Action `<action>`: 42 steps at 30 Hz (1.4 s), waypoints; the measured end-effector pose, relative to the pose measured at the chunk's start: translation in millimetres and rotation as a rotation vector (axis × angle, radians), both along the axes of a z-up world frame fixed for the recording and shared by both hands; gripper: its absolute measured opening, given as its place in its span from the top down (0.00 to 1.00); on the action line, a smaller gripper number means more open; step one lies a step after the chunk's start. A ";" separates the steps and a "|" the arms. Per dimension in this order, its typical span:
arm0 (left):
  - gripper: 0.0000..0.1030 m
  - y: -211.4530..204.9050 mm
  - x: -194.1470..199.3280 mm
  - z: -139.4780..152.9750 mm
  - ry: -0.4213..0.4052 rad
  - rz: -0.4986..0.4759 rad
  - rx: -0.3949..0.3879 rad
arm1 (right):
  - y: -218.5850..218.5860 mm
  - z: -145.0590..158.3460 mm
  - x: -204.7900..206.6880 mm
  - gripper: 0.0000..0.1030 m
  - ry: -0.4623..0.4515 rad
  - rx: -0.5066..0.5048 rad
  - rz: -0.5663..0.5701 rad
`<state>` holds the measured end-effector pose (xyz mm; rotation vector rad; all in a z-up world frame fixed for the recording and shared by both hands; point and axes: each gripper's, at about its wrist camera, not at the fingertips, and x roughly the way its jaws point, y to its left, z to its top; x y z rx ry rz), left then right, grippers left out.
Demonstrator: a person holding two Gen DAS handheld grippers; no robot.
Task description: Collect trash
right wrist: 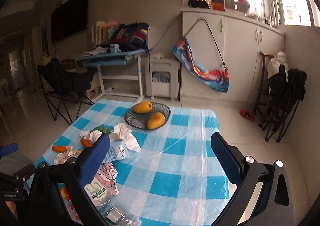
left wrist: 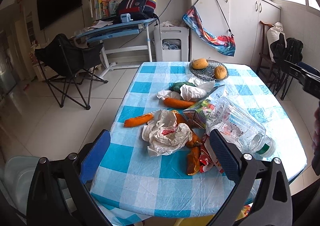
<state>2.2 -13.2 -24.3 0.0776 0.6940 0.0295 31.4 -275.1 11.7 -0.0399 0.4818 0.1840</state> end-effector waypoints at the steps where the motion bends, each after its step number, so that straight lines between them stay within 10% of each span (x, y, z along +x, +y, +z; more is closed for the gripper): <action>1: 0.07 1.2 0.2 -0.9 0.006 0.003 -0.001 | 1.7 -2.9 6.1 0.06 0.038 0.010 0.017; 33: 0.07 24.0 14.8 -16.0 0.078 0.061 -0.018 | 55.0 -33.0 -9.6 0.06 0.292 0.014 0.394; 42: 0.07 66.4 26.0 -28.1 0.131 0.152 -0.083 | 63.7 -49.4 -3.5 0.19 0.366 -0.009 0.416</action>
